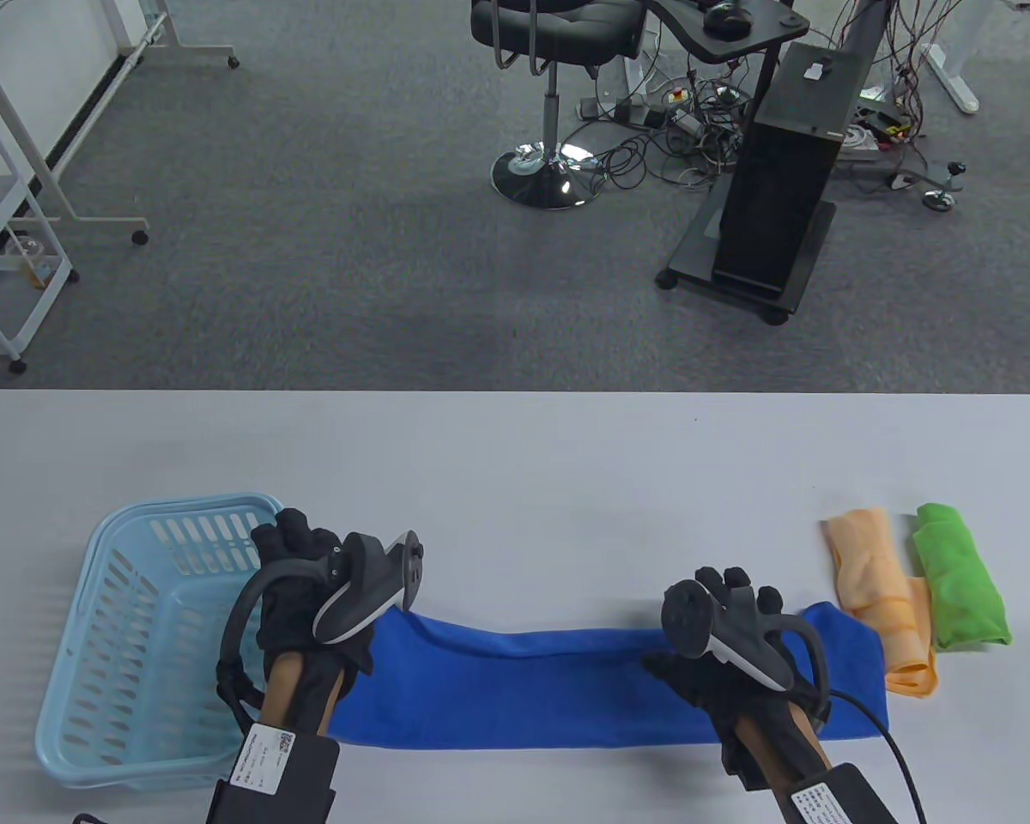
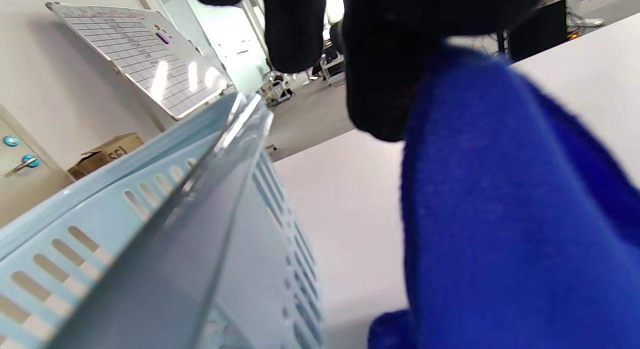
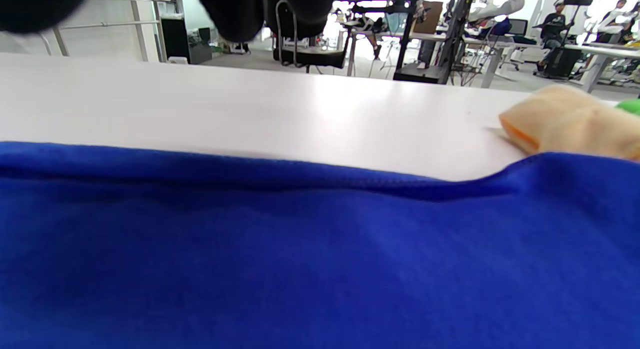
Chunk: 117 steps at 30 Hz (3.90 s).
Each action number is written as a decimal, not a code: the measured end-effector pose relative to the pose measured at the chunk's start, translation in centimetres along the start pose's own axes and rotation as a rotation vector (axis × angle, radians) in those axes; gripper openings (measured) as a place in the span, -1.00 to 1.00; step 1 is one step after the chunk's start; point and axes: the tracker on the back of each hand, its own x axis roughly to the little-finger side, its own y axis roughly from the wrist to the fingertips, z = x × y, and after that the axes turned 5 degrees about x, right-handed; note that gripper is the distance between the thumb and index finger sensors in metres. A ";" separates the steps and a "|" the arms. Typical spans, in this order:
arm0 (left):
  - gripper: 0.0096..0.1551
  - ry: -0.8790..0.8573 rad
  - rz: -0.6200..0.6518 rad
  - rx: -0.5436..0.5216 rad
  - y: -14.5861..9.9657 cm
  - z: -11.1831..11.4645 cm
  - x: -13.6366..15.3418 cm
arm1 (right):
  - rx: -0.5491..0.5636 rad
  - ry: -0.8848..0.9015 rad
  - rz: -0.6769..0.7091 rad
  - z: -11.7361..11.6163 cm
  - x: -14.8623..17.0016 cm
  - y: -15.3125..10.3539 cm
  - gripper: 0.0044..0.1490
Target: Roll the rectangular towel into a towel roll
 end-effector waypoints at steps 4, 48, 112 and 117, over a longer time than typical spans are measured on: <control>-0.41 -0.001 -0.014 0.013 0.5 0.1 -0.2 | -0.009 -0.006 0.003 0.0 0.0 0.0 0.17; -0.49 -0.150 0.512 -0.041 -6.1 7.8 -20.2 | -0.106 -0.008 0.018 -4.9 -7.2 4.8 -0.41; -0.47 -1.092 0.502 -0.439 -1.1 -18.0 -6.3 | 0.540 0.657 -0.075 21.0 0.1 3.0 -0.31; -0.45 -0.883 0.601 -0.501 -3.9 -15.6 -6.7 | 0.561 0.562 0.053 18.4 -0.2 0.7 -0.30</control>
